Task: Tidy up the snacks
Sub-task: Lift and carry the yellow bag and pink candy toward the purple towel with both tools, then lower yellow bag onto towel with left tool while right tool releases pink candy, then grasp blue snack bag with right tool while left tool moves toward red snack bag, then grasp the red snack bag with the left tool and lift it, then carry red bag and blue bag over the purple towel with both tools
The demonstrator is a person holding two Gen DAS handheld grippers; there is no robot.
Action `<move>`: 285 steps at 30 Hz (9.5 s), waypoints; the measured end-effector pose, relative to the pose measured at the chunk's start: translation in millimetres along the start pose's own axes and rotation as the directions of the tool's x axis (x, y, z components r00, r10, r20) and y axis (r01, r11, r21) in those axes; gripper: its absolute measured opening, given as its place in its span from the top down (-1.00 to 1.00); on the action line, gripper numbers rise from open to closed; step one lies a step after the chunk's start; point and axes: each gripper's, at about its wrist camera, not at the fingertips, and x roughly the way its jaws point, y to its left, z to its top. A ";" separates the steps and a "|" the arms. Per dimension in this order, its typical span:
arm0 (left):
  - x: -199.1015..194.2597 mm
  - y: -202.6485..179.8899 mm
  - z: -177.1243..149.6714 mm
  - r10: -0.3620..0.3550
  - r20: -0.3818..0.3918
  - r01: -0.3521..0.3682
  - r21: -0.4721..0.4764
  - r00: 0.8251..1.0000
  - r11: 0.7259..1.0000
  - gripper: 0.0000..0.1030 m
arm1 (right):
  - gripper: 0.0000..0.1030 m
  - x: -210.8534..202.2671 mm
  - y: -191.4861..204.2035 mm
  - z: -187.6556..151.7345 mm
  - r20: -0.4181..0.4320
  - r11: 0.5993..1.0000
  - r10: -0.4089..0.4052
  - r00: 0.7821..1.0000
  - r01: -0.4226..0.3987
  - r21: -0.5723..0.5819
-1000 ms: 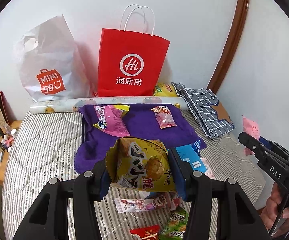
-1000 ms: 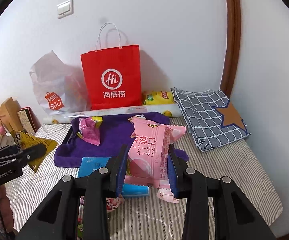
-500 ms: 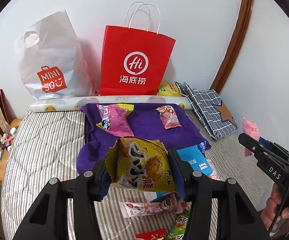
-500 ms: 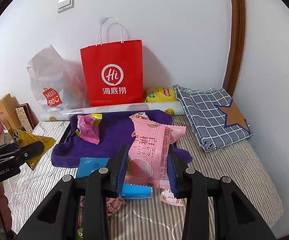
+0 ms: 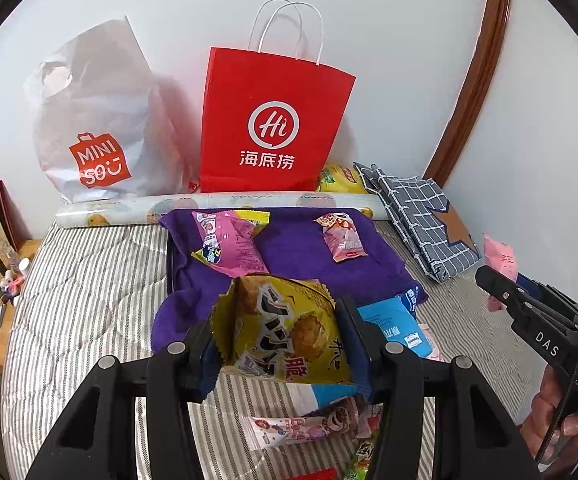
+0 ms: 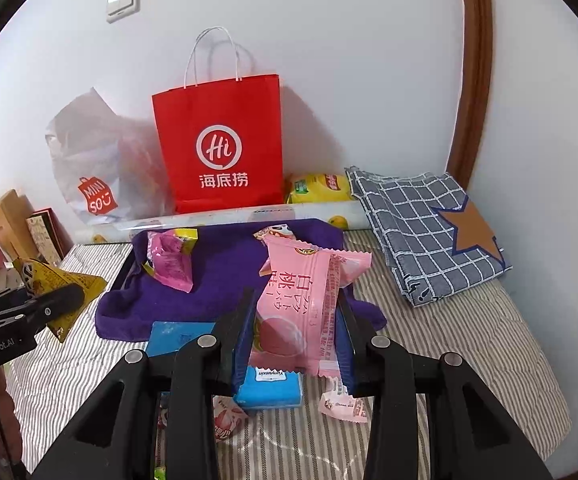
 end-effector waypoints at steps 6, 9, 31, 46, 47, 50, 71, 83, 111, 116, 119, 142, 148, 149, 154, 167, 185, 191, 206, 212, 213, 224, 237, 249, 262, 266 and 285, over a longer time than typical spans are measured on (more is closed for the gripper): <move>6.7 -1.6 4.7 0.006 -0.003 -0.006 0.002 1.000 1.000 0.03 | 0.30 4.3 -4.3 5.0 0.006 1.000 0.002 1.000 -0.002 0.002; 10.3 -3.4 8.2 0.003 -0.010 -0.003 0.006 1.000 1.000 0.03 | 0.30 6.4 -6.7 8.0 0.010 1.000 0.006 1.000 -0.006 0.004; 34.5 10.1 36.2 0.006 -0.033 -0.007 -0.022 0.999 1.000 0.03 | 0.30 33.7 -14.7 30.6 0.032 0.999 0.031 0.999 -0.032 0.011; 61.9 29.0 57.2 0.039 -0.049 -0.040 -0.011 0.998 0.999 0.03 | 0.30 73.9 -15.9 44.7 0.023 0.997 0.070 0.997 -0.070 0.020; 64.0 29.8 58.2 0.039 -0.050 -0.039 -0.012 0.998 0.999 0.03 | 0.30 76.7 -16.8 45.4 0.024 0.996 0.082 0.996 -0.082 0.022; 72.2 33.1 61.4 0.038 -0.057 -0.039 -0.017 0.998 0.999 0.03 | 0.30 84.2 -19.3 47.6 0.022 0.994 0.103 0.994 -0.104 0.027; 141.4 64.2 55.1 0.058 -0.180 -0.070 -0.058 0.982 0.996 0.03 | 0.30 181.7 -3.7 35.2 -0.175 0.990 0.133 0.976 -0.139 -0.023; 156.8 67.0 45.4 0.030 -0.218 -0.047 -0.075 0.975 0.996 0.07 | 0.30 205.5 -8.1 24.7 -0.285 0.991 0.120 0.951 -0.132 -0.022; 129.0 54.5 54.2 0.023 -0.195 -0.037 -0.066 0.980 0.997 -0.24 | -0.40 163.2 -16.3 39.4 -0.222 0.996 0.055 0.974 -0.067 -0.051; 116.0 51.2 50.2 -0.008 -0.191 -0.009 -0.089 0.982 0.996 -0.41 | -0.43 132.4 -43.4 39.3 -0.166 0.999 0.039 0.985 -0.044 -0.023; 108.8 47.9 44.2 -0.010 -0.186 -0.007 -0.092 0.983 0.996 -0.41 | -0.43 119.8 -60.6 27.7 -0.150 0.999 0.045 0.988 -0.043 0.018; 87.2 29.2 7.7 -0.005 -0.215 -0.004 -0.045 0.977 0.999 -0.41 | -0.18 158.8 -60.0 -38.0 -0.306 0.984 0.174 0.936 -0.173 0.029; 91.7 28.6 3.3 -0.003 -0.231 -0.006 -0.038 0.973 0.999 -0.41 | -0.15 172.3 -63.0 -40.2 -0.320 0.972 0.235 0.918 -0.221 0.079; 91.7 28.9 2.9 -0.006 -0.232 -0.004 -0.041 0.973 0.999 -0.41 | 0.01 172.3 -62.9 -40.2 -0.319 0.969 0.248 0.915 -0.234 0.082; 88.1 28.7 1.7 -0.009 -0.230 -0.001 -0.041 0.973 0.999 -0.41 | 0.25 161.3 -60.3 -40.2 -0.289 0.974 0.224 0.931 -0.221 0.043; 58.2 23.2 -16.5 -0.024 -0.222 0.012 -0.052 0.975 0.999 -0.41 | 0.25 83.0 -78.5 -32.6 -0.171 0.985 0.172 0.970 -0.167 0.039; 11.0 1.9 -104.1 -0.024 -0.280 0.005 -0.068 0.960 0.998 -0.38 | 0.25 -3.1 -76.3 -75.4 -0.116 0.985 0.171 0.978 -0.165 0.059; 4.5 -3.8 -131.5 -0.033 -0.289 0.008 -0.088 0.957 0.996 -0.28 | 0.25 -23.6 -65.9 -86.3 -0.116 0.985 0.167 0.979 -0.162 0.053; 19.1 -30.8 -149.9 0.132 -0.303 -0.118 0.065 0.944 0.991 0.01 | 0.25 -26.8 -53.9 -100.7 -0.136 0.986 0.165 0.977 -0.162 0.032; 17.2 -34.9 -151.6 0.215 -0.279 -0.181 0.144 0.936 0.973 0.32 | 0.25 -14.4 -48.3 -109.9 -0.170 0.985 0.170 0.971 -0.167 0.030; 17.1 -32.1 -150.2 0.204 -0.282 -0.173 0.132 0.938 0.976 0.32 | 0.25 -12.4 -47.6 -111.4 -0.176 0.985 0.174 0.969 -0.171 0.032; 19.5 -0.5 -132.8 0.138 -0.272 -0.144 -0.004 0.953 0.990 0.32 | 0.25 0.2 -45.2 -120.9 -0.216 0.987 0.160 0.963 -0.154 0.042; 1.3 -1.7 -111.0 0.034 -0.201 -0.042 -0.033 0.979 0.999 0.32 | 0.25 3.6 -40.8 -118.1 -0.232 0.986 0.164 0.959 -0.157 0.048; -0.4 -11.2 -75.7 -0.026 -0.161 0.023 -0.020 0.987 1.000 0.32 | 0.25 -4.2 -30.1 -94.5 -0.191 0.985 0.173 0.966 -0.171 0.028; 13.9 -18.1 -37.0 -0.065 -0.126 0.062 -0.027 0.990 0.998 0.32 | 0.25 9.9 -15.6 -53.7 -0.133 0.983 0.182 0.974 -0.185 -0.013; 16.9 -20.2 -22.8 -0.070 -0.108 0.066 -0.037 0.992 0.997 0.32 | 0.25 14.0 -12.3 -39.7 -0.112 0.983 0.177 0.978 -0.182 -0.031; 64.4 -8.6 33.3 -0.033 -0.029 0.032 -0.058 0.999 0.998 0.32 | 0.25 72.5 -16.9 33.6 -0.024 0.984 0.176 0.984 -0.177 -0.009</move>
